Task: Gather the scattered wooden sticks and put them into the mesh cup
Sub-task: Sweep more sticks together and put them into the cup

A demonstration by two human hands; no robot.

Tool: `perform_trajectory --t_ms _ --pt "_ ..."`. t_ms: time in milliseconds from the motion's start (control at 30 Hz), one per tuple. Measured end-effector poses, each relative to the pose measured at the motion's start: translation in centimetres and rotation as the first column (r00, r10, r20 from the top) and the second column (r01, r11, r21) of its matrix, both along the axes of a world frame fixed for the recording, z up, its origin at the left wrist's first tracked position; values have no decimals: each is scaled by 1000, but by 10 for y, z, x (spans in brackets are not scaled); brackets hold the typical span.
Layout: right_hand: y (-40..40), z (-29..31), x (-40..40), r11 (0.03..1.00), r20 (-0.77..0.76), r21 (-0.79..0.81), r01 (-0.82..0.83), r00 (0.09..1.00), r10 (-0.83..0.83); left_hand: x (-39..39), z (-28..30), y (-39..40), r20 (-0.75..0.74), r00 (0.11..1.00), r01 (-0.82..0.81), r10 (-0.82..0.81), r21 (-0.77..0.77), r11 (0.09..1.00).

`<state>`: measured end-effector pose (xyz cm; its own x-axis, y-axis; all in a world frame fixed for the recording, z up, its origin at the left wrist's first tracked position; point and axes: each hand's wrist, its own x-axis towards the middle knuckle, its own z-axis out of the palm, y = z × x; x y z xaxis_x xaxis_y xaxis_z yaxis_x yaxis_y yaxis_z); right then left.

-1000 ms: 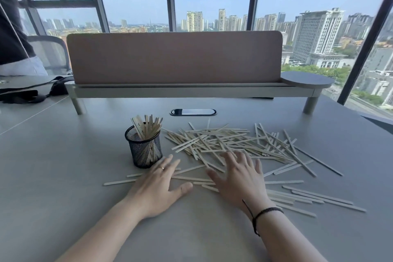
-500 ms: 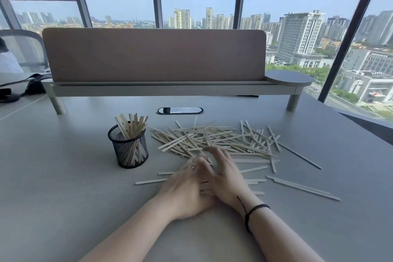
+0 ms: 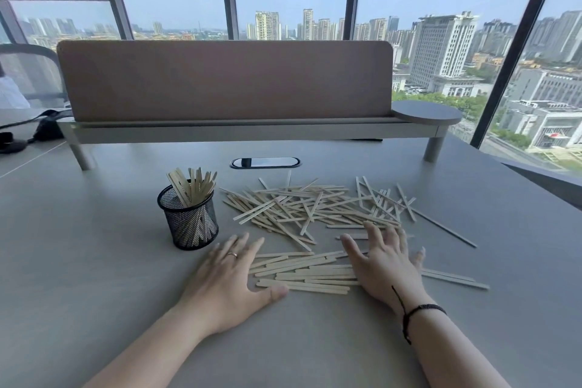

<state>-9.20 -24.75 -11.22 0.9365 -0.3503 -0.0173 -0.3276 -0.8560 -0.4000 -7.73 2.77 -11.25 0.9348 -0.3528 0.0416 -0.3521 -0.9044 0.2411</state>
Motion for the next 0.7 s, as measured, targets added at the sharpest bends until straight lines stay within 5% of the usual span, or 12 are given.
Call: perform_trajectory --t_ms 333,467,567,700 --pt "70 10 -12 850 270 185 -493 857 438 8 -1 -6 -13 994 109 -110 -97 989" --pt "41 9 -8 952 379 31 -304 885 270 7 -2 0 6 992 129 -129 -149 980" --pt "13 6 -4 995 238 59 -83 969 66 6 1 1 15 991 130 -129 -195 972" --pt "23 -1 -2 983 144 -1 -186 972 184 8 0 1 5 995 101 -103 -238 966"
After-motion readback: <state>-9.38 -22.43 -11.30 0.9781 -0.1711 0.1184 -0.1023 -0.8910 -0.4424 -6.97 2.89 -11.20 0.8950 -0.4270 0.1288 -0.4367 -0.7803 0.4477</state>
